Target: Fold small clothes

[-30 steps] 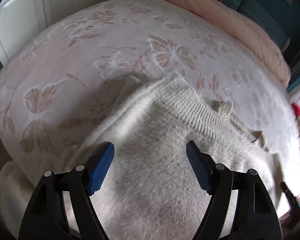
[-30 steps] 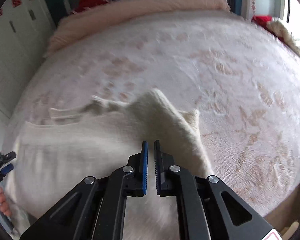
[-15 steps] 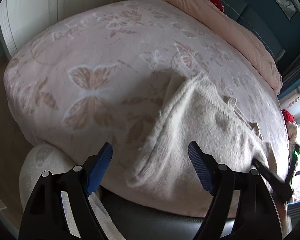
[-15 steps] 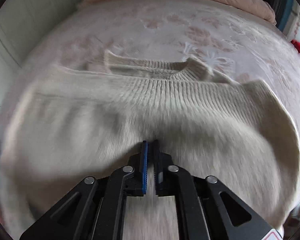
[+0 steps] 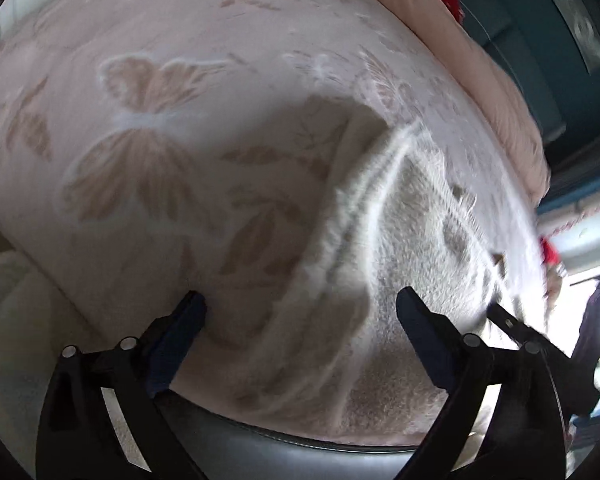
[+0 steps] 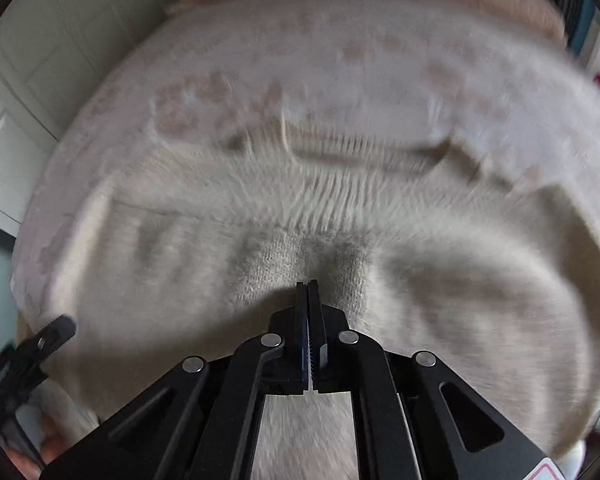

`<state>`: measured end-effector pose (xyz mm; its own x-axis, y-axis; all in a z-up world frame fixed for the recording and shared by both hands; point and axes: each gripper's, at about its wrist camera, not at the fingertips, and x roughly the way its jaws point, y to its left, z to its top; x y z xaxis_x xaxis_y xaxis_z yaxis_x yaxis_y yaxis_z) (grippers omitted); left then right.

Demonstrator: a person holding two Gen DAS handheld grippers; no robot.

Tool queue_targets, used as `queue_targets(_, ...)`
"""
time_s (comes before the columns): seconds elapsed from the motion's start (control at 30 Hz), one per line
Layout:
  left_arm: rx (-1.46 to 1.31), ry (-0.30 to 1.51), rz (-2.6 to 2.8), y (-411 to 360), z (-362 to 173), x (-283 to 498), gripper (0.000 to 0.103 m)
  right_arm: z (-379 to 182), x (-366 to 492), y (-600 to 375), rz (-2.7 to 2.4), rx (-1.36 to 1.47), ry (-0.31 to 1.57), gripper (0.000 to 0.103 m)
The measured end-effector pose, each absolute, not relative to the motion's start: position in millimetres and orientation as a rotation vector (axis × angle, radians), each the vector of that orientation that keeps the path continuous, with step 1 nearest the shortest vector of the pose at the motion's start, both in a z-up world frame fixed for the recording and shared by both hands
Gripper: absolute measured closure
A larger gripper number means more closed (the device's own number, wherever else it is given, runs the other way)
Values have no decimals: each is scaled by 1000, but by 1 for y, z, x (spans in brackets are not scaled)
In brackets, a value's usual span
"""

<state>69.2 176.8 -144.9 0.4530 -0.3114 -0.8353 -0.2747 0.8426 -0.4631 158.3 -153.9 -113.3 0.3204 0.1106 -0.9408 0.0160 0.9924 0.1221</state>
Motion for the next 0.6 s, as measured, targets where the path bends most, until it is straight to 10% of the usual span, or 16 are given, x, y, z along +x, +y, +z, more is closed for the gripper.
queue_targets(0.07, -556, 1123, -26, 170, -144, 71, 20, -121, 163, -152, 57, 136, 1236, 98)
queue_targets(0.2, -582, 1135, -97, 167, -134, 78, 75, -123, 169, -145, 58, 98, 1244, 98)
queue_targets(0.6, -357, 903, -516, 16, 27, 66, 85, -52, 92, -244, 141, 409, 1023, 93)
